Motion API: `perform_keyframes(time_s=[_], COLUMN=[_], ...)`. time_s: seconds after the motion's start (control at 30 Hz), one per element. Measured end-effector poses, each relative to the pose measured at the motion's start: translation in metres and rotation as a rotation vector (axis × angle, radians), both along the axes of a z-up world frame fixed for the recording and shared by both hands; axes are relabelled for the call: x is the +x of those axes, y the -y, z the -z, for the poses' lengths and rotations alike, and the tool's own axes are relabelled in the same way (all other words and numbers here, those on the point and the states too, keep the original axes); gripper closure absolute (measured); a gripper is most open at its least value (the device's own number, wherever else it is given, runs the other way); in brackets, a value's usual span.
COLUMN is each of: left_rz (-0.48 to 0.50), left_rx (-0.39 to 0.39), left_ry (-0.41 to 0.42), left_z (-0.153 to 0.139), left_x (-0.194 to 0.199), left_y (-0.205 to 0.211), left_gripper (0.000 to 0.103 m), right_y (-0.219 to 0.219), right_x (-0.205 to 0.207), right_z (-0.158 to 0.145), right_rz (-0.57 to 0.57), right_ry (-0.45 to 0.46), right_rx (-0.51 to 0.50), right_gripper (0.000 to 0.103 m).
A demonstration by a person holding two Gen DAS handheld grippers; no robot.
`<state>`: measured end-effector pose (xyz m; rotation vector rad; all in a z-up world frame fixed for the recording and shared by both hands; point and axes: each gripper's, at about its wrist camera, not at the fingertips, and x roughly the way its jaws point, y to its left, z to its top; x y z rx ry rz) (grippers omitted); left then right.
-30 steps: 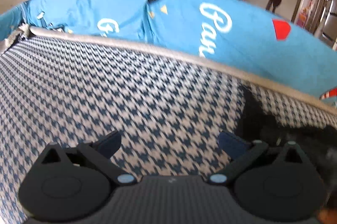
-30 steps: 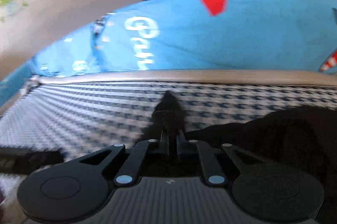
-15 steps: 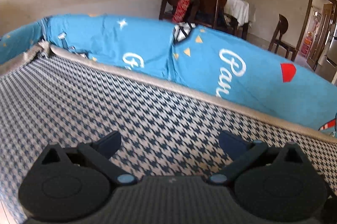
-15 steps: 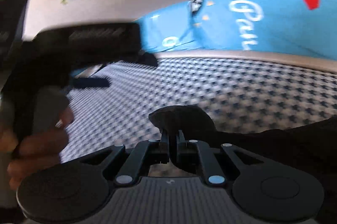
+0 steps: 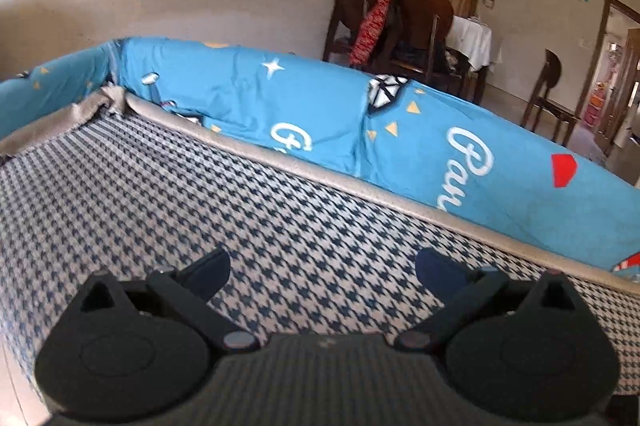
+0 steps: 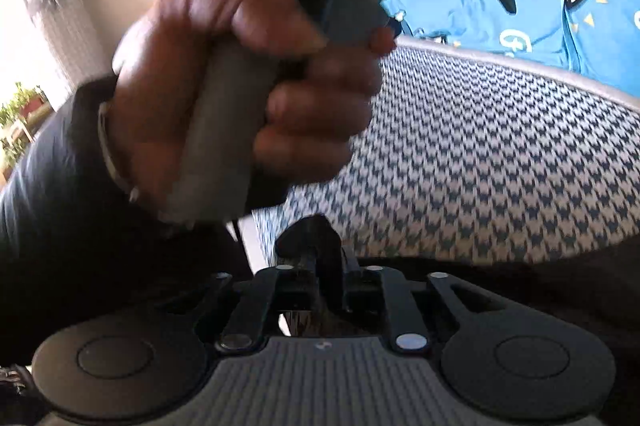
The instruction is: Fold clothes
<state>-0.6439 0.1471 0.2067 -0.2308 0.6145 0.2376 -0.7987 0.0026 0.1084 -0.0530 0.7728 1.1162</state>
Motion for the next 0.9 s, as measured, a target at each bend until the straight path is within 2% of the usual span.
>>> perform_keyframes(time_s=[0.17, 0.4, 0.57, 0.67, 0.9], left_rz=[0.055, 0.161, 0.228, 0.259, 0.336], left_rx=[-0.009, -0.02, -0.053, -0.035, 0.0], left_ry=[-0.028, -0.072, -0.125, -0.149, -0.227], left_z=[0.006, 0.024, 0.044, 0.054, 0.079], left_x=[0.004, 0.013, 0.027, 0.035, 0.056], left_y=[0.015, 0.046, 0.067, 0.081, 0.112], left_gripper=[0.0, 0.0, 0.0, 0.0, 0.0], right_y=[0.016, 0.064, 0.105, 0.131, 0.184], right_x=[-0.004, 0.0, 0.01, 0.009, 0.023], right_z=[0.001, -0.013, -0.02, -0.028, -0.047], right_rz=[0.055, 0.218, 0.382, 0.484, 0.714], right_ry=[0.013, 0.069, 0.116, 0.139, 0.175], right_rx=[-0.046, -0.044, -0.073, -0.086, -0.131], right_gripper=[0.081, 0.069, 0.066, 0.065, 0.052])
